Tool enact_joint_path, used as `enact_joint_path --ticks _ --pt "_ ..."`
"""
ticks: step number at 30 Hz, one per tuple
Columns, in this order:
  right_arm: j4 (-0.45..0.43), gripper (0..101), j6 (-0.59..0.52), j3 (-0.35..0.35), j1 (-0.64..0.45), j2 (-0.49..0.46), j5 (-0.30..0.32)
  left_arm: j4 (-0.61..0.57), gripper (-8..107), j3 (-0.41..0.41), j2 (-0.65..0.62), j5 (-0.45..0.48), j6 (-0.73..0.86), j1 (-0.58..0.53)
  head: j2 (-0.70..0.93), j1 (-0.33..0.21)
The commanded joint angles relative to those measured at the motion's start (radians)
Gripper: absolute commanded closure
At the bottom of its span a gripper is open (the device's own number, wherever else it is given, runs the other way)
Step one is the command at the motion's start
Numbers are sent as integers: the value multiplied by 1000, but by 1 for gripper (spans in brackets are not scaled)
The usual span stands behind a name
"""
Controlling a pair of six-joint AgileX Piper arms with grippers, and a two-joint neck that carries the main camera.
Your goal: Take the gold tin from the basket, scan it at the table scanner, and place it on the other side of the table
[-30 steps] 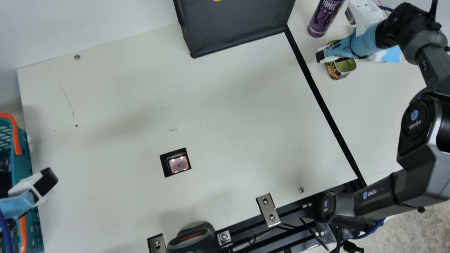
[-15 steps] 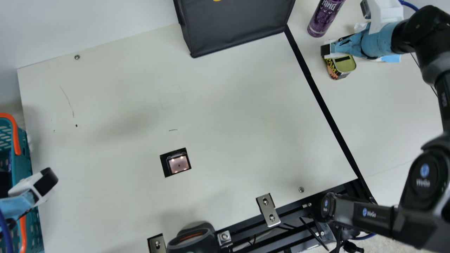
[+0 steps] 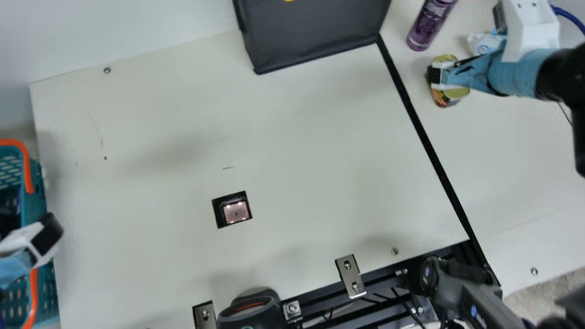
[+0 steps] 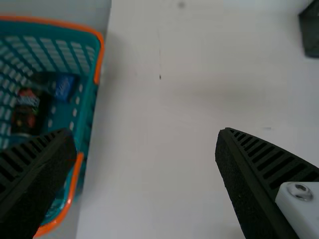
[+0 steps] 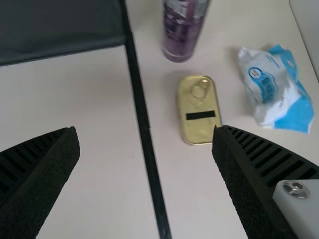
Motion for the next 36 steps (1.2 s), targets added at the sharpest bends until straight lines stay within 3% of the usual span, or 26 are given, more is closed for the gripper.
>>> enact_joint_path --ticks 1,8,27,36 --pt "-28 6 30 -6 52 -40 25 10 9 -46 -45 5 35 6 92 -29" --pt "-93 6 115 -33 174 -155 100 23 9 -82 -83 15 64 13 255 -29" --pt "-268 6 346 -105 507 -466 303 25 9 -82 -83 19 64 13 255 -29" --pt "-271 6 349 -106 510 -476 316 25 9 -82 -83 19 64 13 255 -29"
